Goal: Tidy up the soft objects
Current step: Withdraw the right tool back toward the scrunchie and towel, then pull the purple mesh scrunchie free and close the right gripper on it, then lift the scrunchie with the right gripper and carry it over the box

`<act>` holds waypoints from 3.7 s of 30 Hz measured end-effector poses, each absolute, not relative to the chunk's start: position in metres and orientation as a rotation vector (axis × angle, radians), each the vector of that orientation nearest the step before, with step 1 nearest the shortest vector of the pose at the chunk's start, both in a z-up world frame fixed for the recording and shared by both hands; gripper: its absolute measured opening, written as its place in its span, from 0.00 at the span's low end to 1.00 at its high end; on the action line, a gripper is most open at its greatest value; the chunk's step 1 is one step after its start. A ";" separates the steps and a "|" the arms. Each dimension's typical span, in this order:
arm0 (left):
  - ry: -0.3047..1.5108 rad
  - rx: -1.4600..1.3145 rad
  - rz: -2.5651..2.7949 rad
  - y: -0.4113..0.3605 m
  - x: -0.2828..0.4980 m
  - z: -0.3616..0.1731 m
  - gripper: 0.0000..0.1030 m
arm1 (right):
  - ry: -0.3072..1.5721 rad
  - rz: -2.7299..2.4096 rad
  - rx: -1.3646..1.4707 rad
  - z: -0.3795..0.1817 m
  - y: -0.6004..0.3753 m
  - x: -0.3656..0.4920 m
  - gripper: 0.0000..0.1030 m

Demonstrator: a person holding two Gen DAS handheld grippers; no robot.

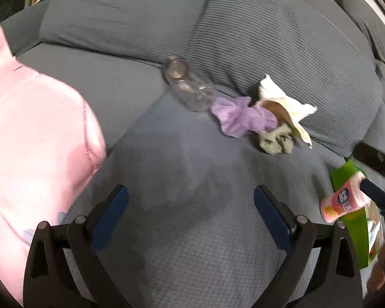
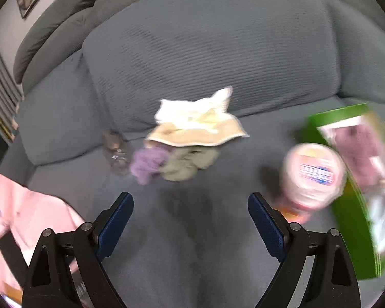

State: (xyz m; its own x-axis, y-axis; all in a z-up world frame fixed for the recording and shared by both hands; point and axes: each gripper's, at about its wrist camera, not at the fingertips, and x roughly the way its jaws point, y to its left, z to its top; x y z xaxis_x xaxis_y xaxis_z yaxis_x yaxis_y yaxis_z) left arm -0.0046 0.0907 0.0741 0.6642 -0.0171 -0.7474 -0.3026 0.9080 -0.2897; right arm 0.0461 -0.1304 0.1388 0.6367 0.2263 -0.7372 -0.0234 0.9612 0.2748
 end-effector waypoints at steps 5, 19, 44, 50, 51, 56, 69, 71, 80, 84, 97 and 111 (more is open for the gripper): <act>0.855 -0.486 0.175 0.110 -0.005 0.074 0.95 | 0.891 0.169 0.133 0.123 -0.078 0.100 0.89; 0.851 -0.606 0.172 0.130 -0.009 0.081 0.95 | 1.022 0.128 -0.045 0.053 -0.015 0.168 0.08; 0.909 -0.467 -0.008 0.072 0.001 0.074 0.84 | 1.015 0.331 0.044 0.102 -0.124 -0.004 0.05; 0.962 -0.442 -0.094 0.053 0.005 0.067 0.67 | 1.034 0.305 0.128 0.103 -0.150 -0.001 0.15; 0.965 -0.452 -0.114 0.052 0.004 0.066 0.65 | 1.027 0.303 0.138 0.105 -0.153 -0.001 0.19; 0.988 -0.441 -0.177 0.039 0.002 0.065 0.61 | 0.999 0.332 0.230 0.111 -0.166 -0.004 0.57; 1.151 -0.443 -0.307 0.007 0.011 0.035 0.37 | 1.148 0.401 0.350 0.071 -0.151 0.015 0.57; 1.170 -0.441 -0.299 0.004 0.013 0.030 0.37 | 1.179 0.398 0.371 0.063 -0.151 0.018 0.57; 1.169 -0.447 -0.302 0.002 0.016 0.025 0.37 | 1.209 0.427 0.447 0.047 -0.148 0.022 0.57; 1.157 -0.431 -0.300 0.000 0.018 0.025 0.36 | 1.228 0.429 0.433 0.037 -0.139 0.023 0.57; 1.019 -0.276 -0.303 -0.019 0.008 0.043 0.19 | 1.191 0.547 0.469 0.041 -0.131 0.019 0.37; 0.681 -0.157 -0.308 -0.036 -0.029 0.122 0.19 | 0.874 0.637 0.417 0.127 -0.156 -0.008 0.37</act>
State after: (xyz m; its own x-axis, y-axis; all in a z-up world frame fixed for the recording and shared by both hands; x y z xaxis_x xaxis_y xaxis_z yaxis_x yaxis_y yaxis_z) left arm -0.0292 -0.0358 0.1220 0.7338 -0.3296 -0.5941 0.2275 0.9432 -0.2423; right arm -0.0076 -0.1564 0.1267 0.4774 0.6665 -0.5726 -0.3410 0.7411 0.5783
